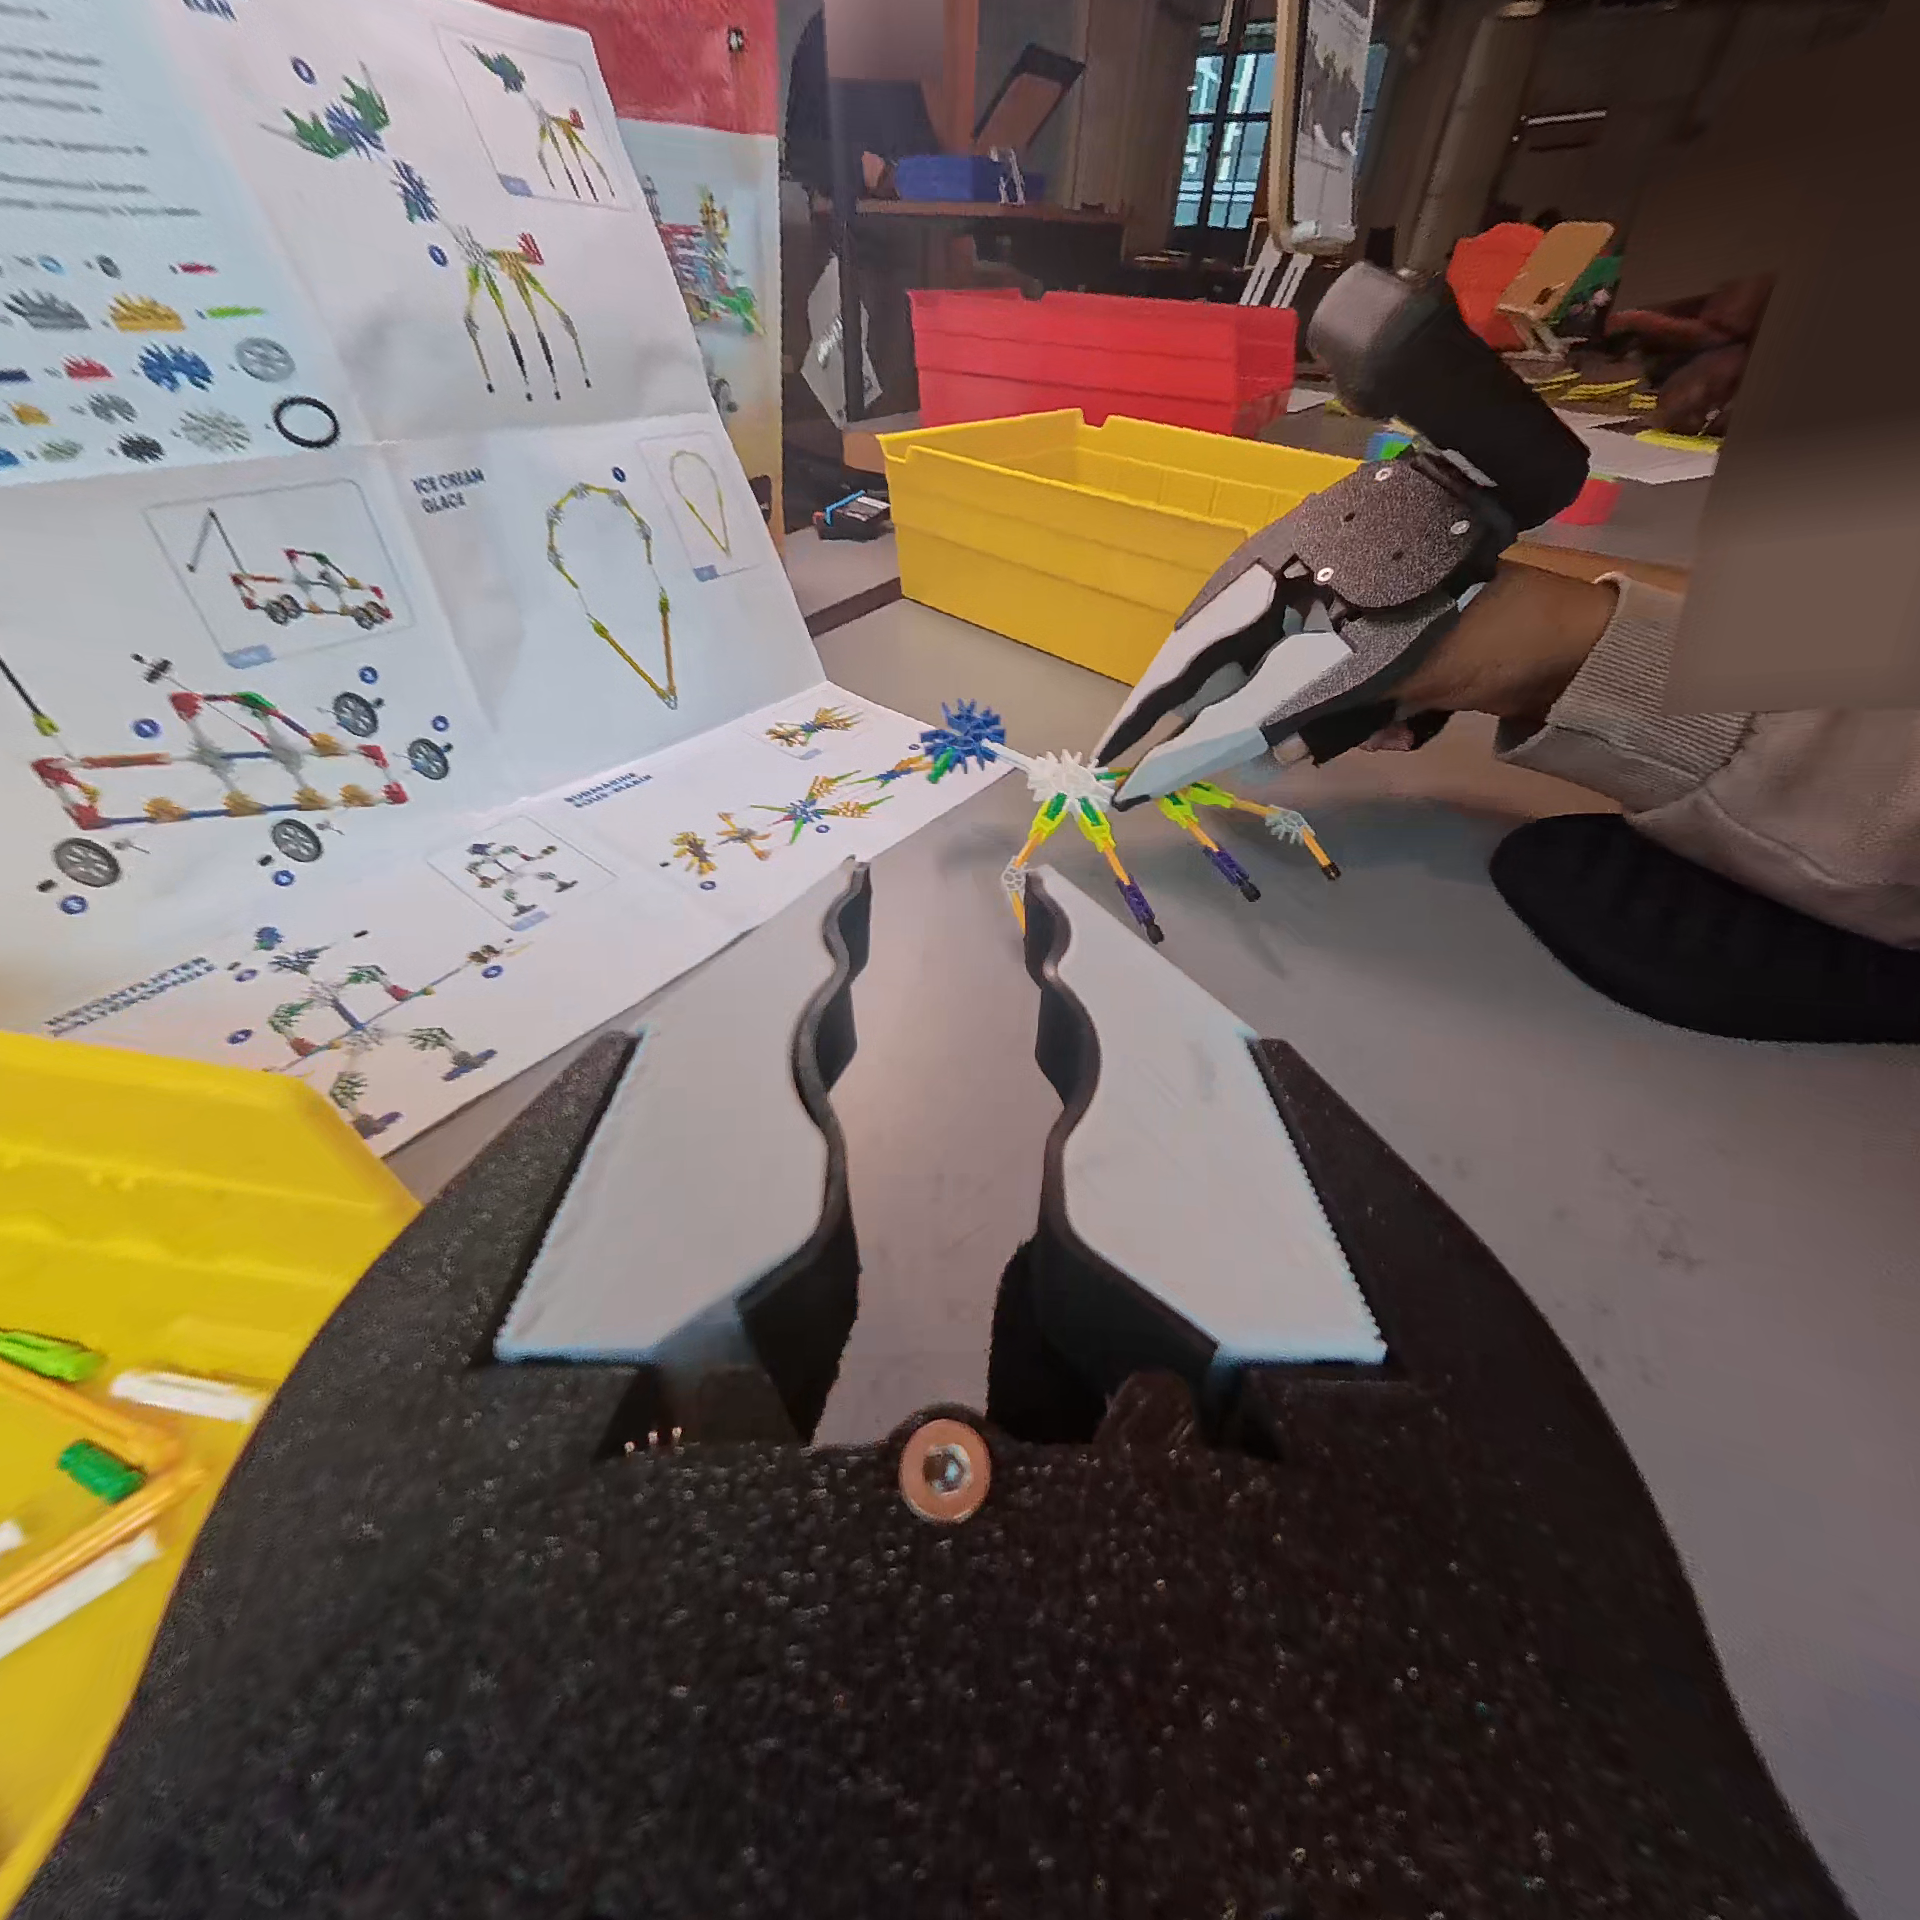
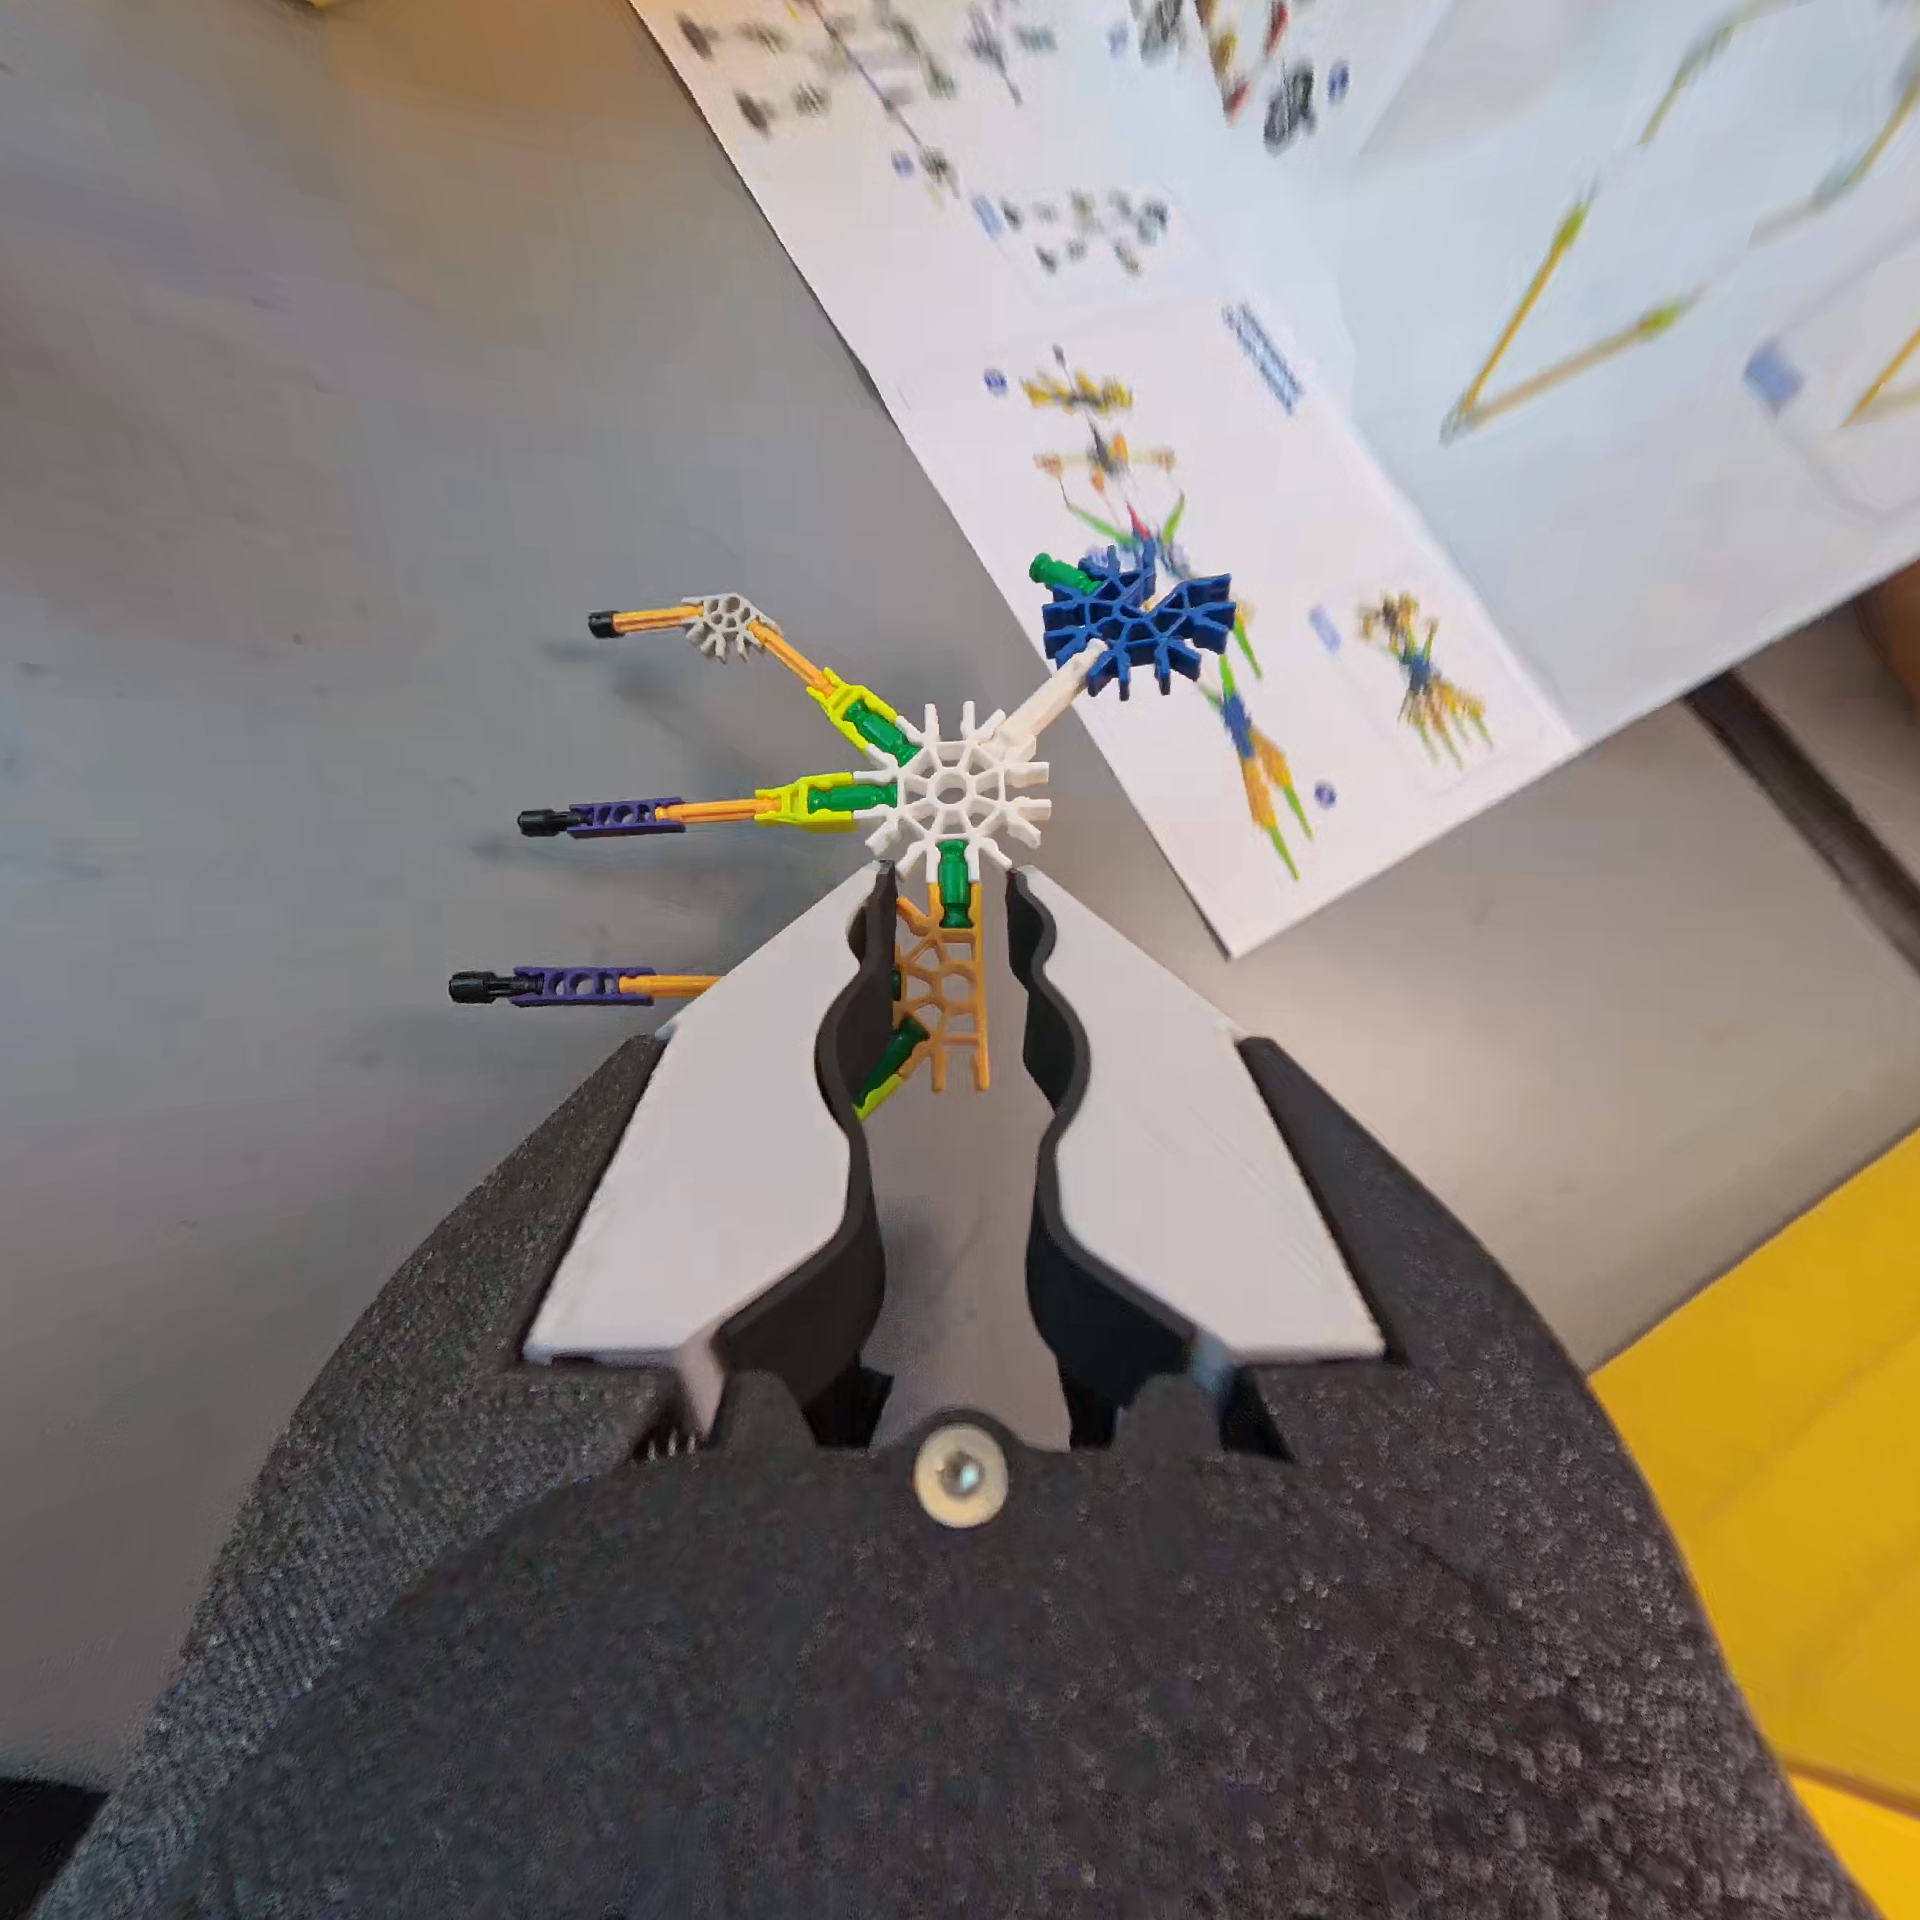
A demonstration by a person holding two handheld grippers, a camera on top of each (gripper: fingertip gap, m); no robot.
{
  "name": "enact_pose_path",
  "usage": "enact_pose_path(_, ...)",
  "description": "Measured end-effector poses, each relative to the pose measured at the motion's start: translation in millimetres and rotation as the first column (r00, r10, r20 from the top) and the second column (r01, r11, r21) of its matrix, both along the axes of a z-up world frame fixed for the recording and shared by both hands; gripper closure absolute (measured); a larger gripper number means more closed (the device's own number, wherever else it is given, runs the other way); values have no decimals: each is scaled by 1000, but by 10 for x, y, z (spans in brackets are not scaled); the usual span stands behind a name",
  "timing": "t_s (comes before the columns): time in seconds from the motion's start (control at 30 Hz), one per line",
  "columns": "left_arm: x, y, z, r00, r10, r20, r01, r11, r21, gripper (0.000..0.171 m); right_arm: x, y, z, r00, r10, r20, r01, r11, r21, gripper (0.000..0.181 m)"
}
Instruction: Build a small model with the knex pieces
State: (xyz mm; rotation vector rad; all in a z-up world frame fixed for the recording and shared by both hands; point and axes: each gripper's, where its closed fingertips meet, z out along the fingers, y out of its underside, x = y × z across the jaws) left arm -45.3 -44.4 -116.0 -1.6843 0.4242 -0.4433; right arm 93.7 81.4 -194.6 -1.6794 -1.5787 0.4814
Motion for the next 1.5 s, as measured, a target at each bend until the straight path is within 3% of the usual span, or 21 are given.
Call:
enact_pose_path(0.1,81,3,-31,994,-44,103,51,997,-59,142,-267,-389,304,970,207,-125,-188,972,143,167)
enact_pose_path(0.2,137,-3,-78,974,-83,210,112,986,-127,141,-450,-851,440,905,374,-201,-347,925,156,167)
enact_pose_path(0.37,256,-78,-24,877,-171,449,279,942,-185,145,-554,-1226,469,842,500,-204,-464,863,201,166)
enact_pose_path(0.43,269,-101,-11,859,-188,477,307,934,-184,160,-560,-1295,485,826,524,-209,-483,848,218,166)
enact_pose_path(0.67,310,-133,-53,860,-204,468,330,922,-205,166,-513,-1347,461,817,544,-194,-509,837,203,166)
enact_pose_path(0.83,398,-221,-29,866,-287,410,384,906,-178,167,-469,-1466,348,810,540,-230,-559,829,-21,158)
enact_pose_path(0.9,441,-270,-8,860,-324,395,414,895,-166,167,-508,-1483,483,799,494,-342,-557,823,-114,136)
enact_pose_path(0.97,513,-316,-21,856,-358,372,440,883,-164,167,-522,-1526,631,779,454,-433,-578,788,-213,131)
enact_pose_path(1.07,675,-397,-34,839,-418,348,495,852,-170,167,-596,-1534,696,778,409,-477,-570,779,-263,140)
enact_pose_path(1.17,796,-423,-84,836,-439,330,514,837,-188,167,-631,-1662,664,769,431,-473,-598,746,-293,167)
enact_pose_path(1.23,803,-420,-100,833,-435,343,516,834,-196,167,-634,-1658,667,772,424,-473,-595,745,-302,169)
enact_pose_path(1.37,747,-321,-133,853,-363,376,464,856,-226,167,-698,-1568,648,803,394,-448,-530,815,-233,176)
enact_pose_path(1.5,658,-173,-242,910,-243,335,339,902,-267,167,-779,-1418,537,860,363,-359,-421,902,-98,176)
